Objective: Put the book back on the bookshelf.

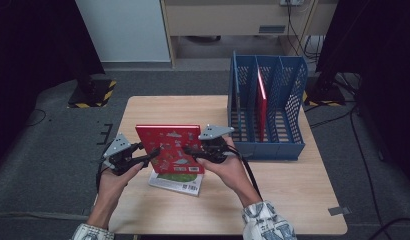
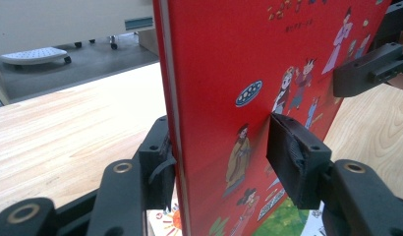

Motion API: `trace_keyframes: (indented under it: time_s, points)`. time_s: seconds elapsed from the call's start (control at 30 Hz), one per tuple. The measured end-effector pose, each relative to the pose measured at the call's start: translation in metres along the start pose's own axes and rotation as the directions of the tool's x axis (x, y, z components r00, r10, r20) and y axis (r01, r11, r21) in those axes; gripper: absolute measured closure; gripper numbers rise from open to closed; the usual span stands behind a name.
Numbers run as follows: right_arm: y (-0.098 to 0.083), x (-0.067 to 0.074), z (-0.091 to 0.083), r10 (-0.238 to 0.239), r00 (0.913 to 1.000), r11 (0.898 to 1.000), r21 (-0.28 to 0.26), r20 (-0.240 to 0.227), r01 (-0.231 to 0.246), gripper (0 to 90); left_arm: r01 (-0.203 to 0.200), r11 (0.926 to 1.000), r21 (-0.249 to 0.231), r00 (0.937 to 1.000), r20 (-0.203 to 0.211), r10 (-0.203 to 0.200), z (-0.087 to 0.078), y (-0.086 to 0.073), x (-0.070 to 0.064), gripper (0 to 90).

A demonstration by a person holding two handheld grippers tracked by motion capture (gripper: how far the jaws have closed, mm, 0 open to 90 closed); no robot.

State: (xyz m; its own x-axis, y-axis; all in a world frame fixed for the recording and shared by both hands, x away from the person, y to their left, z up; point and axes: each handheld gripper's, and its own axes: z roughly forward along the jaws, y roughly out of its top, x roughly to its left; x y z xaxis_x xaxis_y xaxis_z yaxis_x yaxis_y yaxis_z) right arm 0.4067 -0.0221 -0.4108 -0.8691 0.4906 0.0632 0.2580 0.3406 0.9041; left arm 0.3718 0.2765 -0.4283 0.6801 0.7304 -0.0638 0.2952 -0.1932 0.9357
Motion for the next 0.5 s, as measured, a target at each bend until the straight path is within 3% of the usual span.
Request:
trace_keyframes:
  time_s: [0.17,0.33,0.5]
  points:
    - [0.0004,0.002,-0.0009,-0.01,0.9999,1.0,-0.001,0.005,0.01,58.0,-0.012,0.9999,-0.003,0.9999,-0.003,0.012,-0.0002,-0.0005,-0.0016,45.1]
    - [0.0058,0.0035,-0.0023,-0.017,0.9998,1.0,-0.013,-0.011,0.017,51.1,-0.014,0.9997,-0.022,0.9997,-0.019,0.014,0.0002,-0.0003,-0.0026,43.3]
    - [0.0098,0.0022,-0.0036,-0.021,0.9995,0.999,-0.045,-0.022,0.02,47.9,-0.016,0.9991,-0.038,0.9994,-0.03,0.015,0.0011,-0.0005,-0.0034,42.5]
